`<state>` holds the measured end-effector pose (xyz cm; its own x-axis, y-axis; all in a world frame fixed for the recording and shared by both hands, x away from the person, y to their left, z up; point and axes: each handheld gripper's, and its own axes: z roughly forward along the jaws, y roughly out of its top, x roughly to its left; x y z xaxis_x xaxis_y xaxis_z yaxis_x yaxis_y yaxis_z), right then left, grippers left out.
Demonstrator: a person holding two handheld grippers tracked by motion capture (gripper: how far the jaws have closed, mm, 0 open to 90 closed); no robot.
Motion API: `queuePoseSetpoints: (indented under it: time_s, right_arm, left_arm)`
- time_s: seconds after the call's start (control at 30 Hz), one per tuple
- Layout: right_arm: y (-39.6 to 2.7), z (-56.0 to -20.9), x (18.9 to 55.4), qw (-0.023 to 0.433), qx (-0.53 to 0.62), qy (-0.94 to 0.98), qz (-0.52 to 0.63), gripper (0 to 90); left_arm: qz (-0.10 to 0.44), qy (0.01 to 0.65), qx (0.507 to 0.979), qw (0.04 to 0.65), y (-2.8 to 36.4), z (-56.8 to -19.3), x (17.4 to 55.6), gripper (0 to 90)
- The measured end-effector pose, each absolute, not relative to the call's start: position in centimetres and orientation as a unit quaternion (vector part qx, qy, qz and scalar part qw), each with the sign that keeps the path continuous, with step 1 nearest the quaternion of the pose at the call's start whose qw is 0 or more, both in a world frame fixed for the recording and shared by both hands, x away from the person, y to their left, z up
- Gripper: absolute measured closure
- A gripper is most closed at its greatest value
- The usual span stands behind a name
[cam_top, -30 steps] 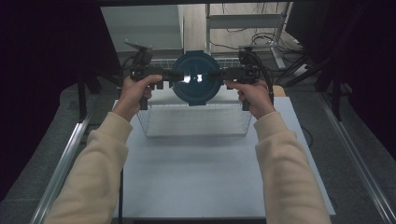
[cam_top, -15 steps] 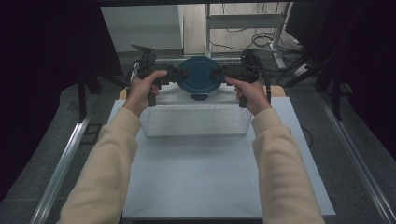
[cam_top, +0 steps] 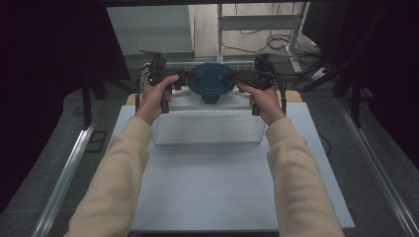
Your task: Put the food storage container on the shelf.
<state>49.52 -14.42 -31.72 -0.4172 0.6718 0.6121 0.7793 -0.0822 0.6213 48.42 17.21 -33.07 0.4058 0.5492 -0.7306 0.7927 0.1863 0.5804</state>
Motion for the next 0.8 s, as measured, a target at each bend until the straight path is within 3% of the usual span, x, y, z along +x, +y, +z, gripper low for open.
queuePoseSetpoints:
  time_s: [0.23, 0.47, 0.8]
  right_arm:
    - [-14.1, -29.8, 46.7, -0.037, -0.523, -0.694, -0.493, 6.3]
    - [-15.3, -28.9, 42.5, -0.075, -0.465, -0.718, -0.513, 7.1]
    - [-19.2, -33.0, 34.8, -0.122, -0.411, -0.737, -0.522, 10.8]
  left_arm:
    - [-0.022, 0.524, 0.66, 0.538, 17.5, -31.7, 45.8, 19.5]
    - [0.007, 0.479, 0.684, 0.549, 18.2, -31.7, 40.8, 19.0]
    - [0.038, 0.442, 0.72, 0.534, 19.0, -35.2, 32.7, 18.9]
